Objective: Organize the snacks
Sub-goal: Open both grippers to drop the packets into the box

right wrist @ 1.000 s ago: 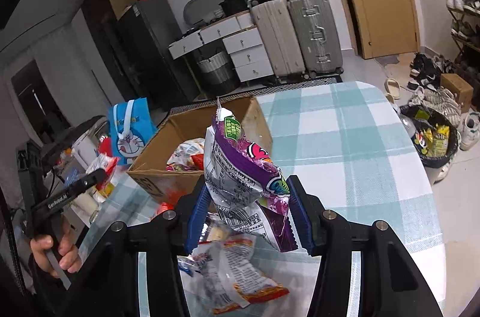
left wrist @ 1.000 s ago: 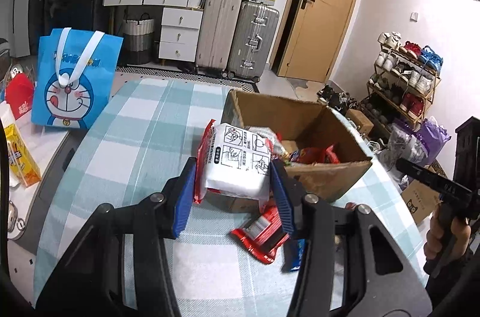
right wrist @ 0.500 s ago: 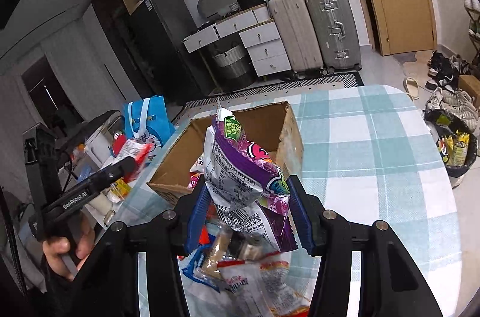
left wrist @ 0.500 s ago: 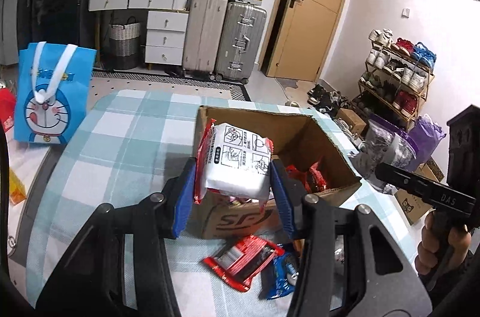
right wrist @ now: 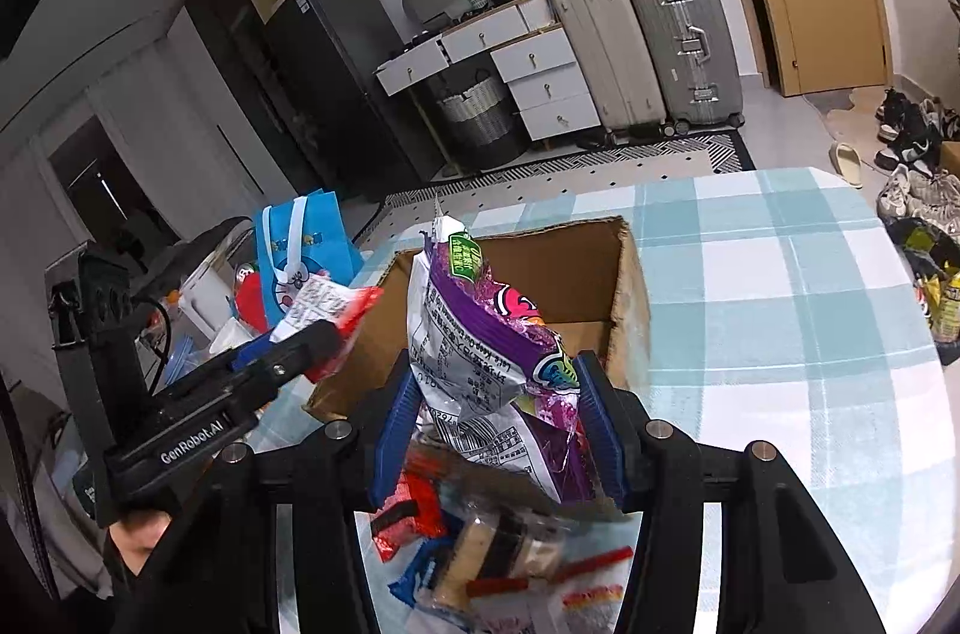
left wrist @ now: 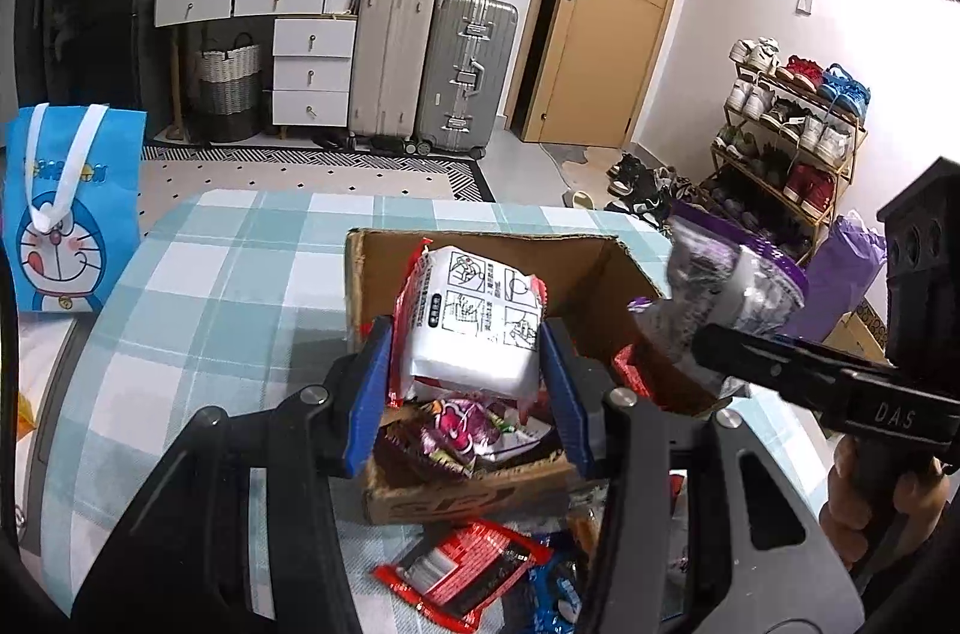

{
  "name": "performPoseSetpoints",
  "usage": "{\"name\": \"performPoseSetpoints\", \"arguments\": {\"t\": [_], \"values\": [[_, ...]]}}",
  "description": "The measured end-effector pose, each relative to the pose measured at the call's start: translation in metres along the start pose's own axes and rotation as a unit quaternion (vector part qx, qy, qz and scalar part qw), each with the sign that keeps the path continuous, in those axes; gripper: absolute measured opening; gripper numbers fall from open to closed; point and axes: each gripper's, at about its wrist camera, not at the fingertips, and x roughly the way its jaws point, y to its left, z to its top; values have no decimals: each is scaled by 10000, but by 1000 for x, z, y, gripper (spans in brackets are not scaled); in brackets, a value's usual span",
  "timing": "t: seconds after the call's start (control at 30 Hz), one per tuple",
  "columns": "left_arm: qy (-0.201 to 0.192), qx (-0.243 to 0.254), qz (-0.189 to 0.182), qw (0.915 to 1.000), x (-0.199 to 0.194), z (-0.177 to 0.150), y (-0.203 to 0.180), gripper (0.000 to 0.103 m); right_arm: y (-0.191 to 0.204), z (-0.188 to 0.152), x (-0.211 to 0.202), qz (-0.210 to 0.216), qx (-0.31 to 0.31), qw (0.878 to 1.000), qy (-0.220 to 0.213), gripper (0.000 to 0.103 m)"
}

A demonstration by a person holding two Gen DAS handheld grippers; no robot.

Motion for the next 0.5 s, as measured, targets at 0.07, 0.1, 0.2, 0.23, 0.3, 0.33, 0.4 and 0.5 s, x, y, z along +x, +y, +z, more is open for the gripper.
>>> {"name": "performPoseSetpoints", "arguments": {"t": [0.07,0.1,0.2,0.23,0.3,0.33,0.4,0.5], "values": [[26,47,29,10000,7,1,-2,45,2,3,7,35,-10,10000,55,52],[40,62,36,10000,10,1,-4,45,2,4,10,38,-27,10000,74,52],[109,96,61,9999,22,1,-5,45,3,6,21,36,-55,9999,157,52],[127,106,67,9998,26,0,-5,45,4,7,25,44,-67,9998,185,52],[160,150,63,9997,33,1,-6,45,4,8,32,11,-74,9997,232,52],[174,186,77,9996,36,0,-8,45,4,8,36,-4,-73,9996,275,52],[235,214,104,9994,41,-1,-9,46,5,9,42,-6,-65,9994,326,52],[324,298,292,9986,46,-3,-12,49,3,12,49,-33,65,9989,464,53]]}}
